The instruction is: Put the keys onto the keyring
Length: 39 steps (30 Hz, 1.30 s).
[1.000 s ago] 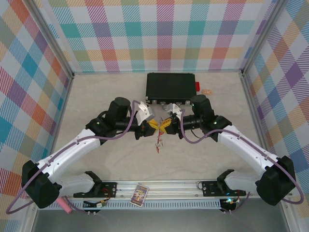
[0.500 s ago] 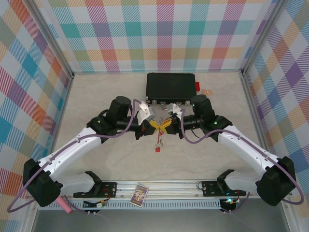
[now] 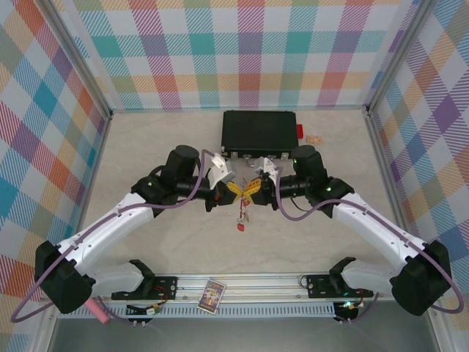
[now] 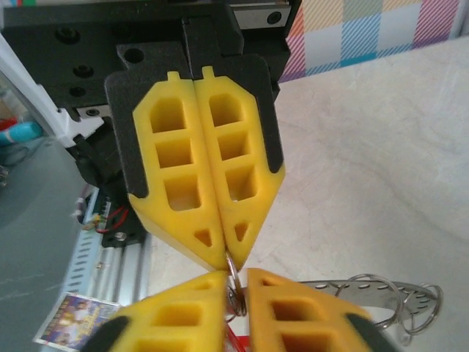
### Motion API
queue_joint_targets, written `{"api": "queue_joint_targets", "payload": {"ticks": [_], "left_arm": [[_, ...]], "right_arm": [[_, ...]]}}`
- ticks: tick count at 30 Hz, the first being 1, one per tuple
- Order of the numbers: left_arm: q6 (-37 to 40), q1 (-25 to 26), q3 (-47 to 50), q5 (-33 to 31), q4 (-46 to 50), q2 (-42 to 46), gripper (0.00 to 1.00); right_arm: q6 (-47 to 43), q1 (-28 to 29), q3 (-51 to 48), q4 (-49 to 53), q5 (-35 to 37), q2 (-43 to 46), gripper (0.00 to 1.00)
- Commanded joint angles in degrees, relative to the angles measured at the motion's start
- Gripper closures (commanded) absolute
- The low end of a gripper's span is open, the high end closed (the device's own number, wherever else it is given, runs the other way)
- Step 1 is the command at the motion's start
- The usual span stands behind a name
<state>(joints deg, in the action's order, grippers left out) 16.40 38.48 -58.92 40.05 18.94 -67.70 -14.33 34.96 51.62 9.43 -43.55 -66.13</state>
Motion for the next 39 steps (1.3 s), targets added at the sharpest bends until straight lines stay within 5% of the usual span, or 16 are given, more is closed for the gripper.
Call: {"api": "queue_joint_targets", "payload": {"ticks": [1, 12, 26, 39], "left_arm": [[-1.69, 0.57, 0.77, 1.34, -6.12, 2.82, 1.00], [-11.61, 0.63, 7.38, -1.37, -22.30, 6.53, 1.00], [-24.20, 2.03, 14.91, -4.70, -51.76, 5.98, 1.00], [-28.47, 3.30, 17.47, -3.95, -64.73, 3.71, 1.00]], "right_arm": [[1.45, 0.46, -1.69, -4.84, 2.50, 2.32, 0.67], [10.61, -1.19, -12.89, -18.46, 13.73, 13.10, 0.61], [18.17, -1.21, -14.20, -28.25, 10.88, 14.96, 0.65], [18.50, -1.30, -10.76, -26.28, 9.99, 15.03, 0.68]]}}
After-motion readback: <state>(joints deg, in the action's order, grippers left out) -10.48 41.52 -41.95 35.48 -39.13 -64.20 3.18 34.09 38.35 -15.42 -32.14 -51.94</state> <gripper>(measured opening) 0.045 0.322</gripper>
